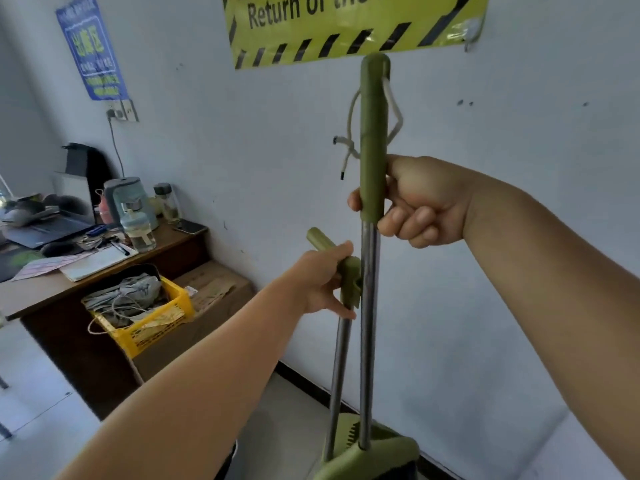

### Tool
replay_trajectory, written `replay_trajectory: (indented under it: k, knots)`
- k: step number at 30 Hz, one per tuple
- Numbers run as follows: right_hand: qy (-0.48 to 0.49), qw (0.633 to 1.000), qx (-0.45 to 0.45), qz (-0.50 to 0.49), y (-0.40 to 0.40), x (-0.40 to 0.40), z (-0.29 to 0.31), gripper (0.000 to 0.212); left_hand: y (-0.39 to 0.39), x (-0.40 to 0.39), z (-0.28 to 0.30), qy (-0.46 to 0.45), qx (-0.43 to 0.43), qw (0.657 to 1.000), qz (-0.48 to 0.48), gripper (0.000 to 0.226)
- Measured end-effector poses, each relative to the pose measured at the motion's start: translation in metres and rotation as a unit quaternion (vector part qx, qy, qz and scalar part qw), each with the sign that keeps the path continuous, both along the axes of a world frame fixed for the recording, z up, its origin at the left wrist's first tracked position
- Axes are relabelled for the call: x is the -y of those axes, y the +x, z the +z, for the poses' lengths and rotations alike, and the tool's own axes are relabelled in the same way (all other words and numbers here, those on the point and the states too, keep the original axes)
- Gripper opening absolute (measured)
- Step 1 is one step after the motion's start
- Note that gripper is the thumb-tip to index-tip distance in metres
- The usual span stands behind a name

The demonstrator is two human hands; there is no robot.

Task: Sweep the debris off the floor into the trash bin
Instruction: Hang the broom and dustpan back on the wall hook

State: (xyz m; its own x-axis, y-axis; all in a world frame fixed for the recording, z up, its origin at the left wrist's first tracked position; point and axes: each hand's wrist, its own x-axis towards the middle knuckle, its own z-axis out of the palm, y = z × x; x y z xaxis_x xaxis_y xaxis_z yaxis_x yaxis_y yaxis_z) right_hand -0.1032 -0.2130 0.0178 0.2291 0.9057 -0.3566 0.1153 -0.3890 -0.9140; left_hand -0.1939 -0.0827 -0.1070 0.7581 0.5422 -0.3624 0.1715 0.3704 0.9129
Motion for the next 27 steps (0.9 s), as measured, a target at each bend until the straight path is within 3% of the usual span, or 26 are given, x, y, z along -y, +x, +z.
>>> replay_trajectory:
  k: [4,7,9,11,14,17,20,23,27]
  knots:
    - [0.020,0.999,0.021,-0.042,0.007,0.003,0.002,0.047,0.017,-0.005,-0.001,-0.030,0.025,0.999,-0.037,0.026]
    - [0.040,0.996,0.037,-0.077,0.008,0.006,0.008,0.046,0.021,-0.010,0.003,-0.035,0.043,0.994,-0.095,0.040]
    - [0.052,0.992,0.045,-0.105,0.009,0.007,0.013,0.045,0.023,-0.014,0.006,0.015,0.027,0.985,-0.171,0.062]
    - [0.058,0.988,0.054,-0.136,0.009,0.007,0.018,0.044,0.024,-0.016,0.005,0.106,0.009,0.966,-0.237,0.100]
    - [0.062,0.980,0.067,-0.175,0.011,0.007,0.021,0.044,0.026,-0.012,0.003,0.212,0.051,0.926,-0.307,0.137]
    - [0.067,0.973,0.067,-0.209,0.011,0.007,0.019,0.044,0.031,-0.003,-0.004,0.334,0.030,0.887,-0.317,0.122]
    - [0.079,0.966,0.063,-0.239,0.008,0.004,0.016,0.042,0.040,0.002,-0.017,0.443,0.038,0.859,-0.256,0.105]
    - [0.082,0.964,0.058,-0.247,0.006,0.003,0.016,0.043,0.046,0.002,-0.020,0.491,0.034,0.852,-0.177,0.068]
    - [0.083,0.957,0.055,-0.272,0.008,0.000,0.015,0.043,0.053,-0.008,-0.024,0.505,0.043,0.842,-0.184,0.053]
